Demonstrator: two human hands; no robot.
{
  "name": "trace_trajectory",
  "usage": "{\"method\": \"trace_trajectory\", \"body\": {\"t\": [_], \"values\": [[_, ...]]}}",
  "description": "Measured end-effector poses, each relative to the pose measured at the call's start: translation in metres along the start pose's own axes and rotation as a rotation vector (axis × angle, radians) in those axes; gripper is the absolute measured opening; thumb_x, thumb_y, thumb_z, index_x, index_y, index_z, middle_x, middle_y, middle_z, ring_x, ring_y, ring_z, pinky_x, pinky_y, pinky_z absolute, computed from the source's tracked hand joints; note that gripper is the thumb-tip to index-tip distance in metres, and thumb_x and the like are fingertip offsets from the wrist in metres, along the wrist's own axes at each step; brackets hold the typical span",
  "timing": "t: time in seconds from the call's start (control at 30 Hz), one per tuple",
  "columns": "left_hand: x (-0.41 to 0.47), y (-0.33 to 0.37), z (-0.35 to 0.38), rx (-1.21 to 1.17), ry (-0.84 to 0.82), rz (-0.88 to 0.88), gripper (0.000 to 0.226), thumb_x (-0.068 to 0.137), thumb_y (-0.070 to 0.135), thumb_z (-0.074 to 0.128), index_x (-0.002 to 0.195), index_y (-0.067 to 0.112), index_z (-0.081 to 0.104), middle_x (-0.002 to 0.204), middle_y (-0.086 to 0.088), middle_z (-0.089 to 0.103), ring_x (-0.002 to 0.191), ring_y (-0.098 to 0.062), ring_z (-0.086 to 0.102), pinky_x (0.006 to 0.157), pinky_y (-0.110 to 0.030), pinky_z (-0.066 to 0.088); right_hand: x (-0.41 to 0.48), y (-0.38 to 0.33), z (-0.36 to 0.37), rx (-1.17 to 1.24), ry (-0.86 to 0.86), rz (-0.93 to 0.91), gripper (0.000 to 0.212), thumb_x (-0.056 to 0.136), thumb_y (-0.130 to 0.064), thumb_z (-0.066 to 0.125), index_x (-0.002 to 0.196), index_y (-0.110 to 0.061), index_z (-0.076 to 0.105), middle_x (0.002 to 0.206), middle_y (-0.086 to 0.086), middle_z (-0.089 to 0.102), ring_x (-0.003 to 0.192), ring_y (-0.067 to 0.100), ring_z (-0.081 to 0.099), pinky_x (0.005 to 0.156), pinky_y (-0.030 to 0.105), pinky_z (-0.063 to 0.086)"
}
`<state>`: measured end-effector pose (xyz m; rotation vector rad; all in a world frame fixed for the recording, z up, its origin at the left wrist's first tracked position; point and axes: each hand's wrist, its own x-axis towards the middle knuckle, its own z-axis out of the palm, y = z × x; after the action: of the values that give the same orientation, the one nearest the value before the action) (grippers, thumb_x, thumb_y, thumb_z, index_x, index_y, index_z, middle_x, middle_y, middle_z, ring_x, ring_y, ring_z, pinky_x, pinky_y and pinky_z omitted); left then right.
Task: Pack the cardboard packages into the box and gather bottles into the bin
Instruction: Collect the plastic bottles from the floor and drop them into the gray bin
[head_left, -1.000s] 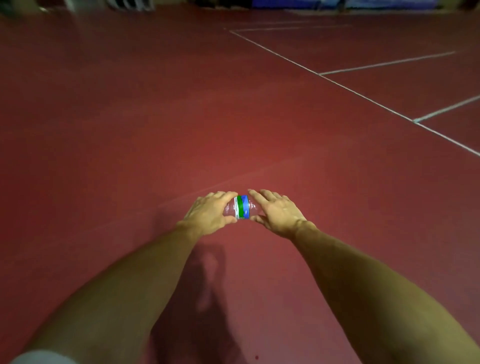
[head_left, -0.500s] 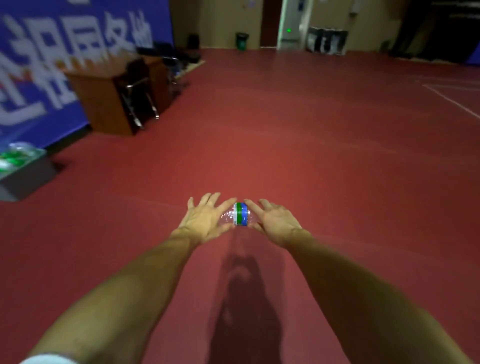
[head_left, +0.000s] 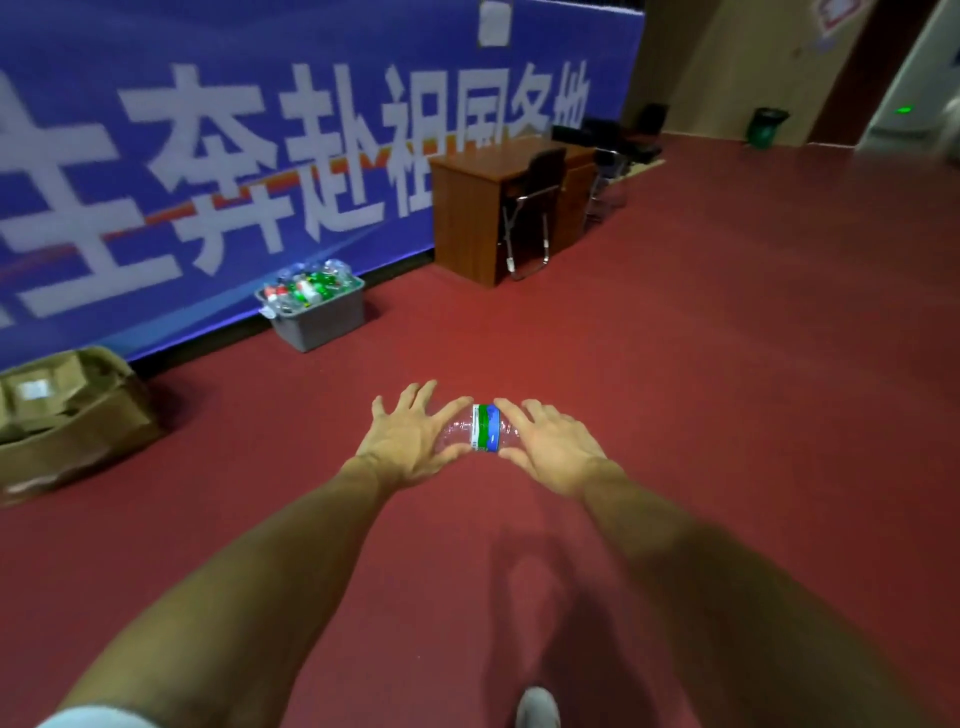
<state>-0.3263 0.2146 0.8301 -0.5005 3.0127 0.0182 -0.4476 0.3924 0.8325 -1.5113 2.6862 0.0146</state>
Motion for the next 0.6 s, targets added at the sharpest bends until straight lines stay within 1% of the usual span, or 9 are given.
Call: {"method": "trace_trajectory", "body": {"t": [0.1,0.37,0.6], "values": [[0.05,-0.046,-0.005,0.007,0.002,-0.078,0.071,0.095,0.07,0.029,0.156,0.046,0.001,0.166,-0.01,-0.002,0.153,-0.03,0.001,0.116,-0.066,0.015,0.084,0.001,-0.001,-0.001,0.015,-0.078,0.07,0.103,-0.046,0.042,0.159,-0.027,0.006,0.148,0.011,0.037,0.13,0.029,0.044,0.108,0.042,0.037],[0.181,-0.166,-0.031,-0.005,0.008,-0.294,0.074,0.092,0.075,0.029,0.156,0.046,0.005,0.166,-0.011,-0.001,0.153,-0.031,0.001,0.115,-0.068,0.014,0.306,0.01,-0.032,-0.015,-0.011,-0.294,0.068,0.103,-0.045,0.044,0.158,-0.028,0.009,0.148,0.01,0.037,0.13,0.029,0.043,0.106,0.044,0.038],[0.276,-0.293,-0.037,-0.013,-0.001,-0.481,0.074,0.091,0.076,0.031,0.155,0.046,0.008,0.165,-0.011,0.005,0.152,-0.033,0.004,0.113,-0.07,0.011,0.492,-0.028,-0.036,-0.035,-0.025,-0.404,0.068,0.103,-0.045,0.045,0.158,-0.028,0.01,0.145,0.011,0.039,0.126,0.03,0.046,0.102,0.044,0.039]]}}
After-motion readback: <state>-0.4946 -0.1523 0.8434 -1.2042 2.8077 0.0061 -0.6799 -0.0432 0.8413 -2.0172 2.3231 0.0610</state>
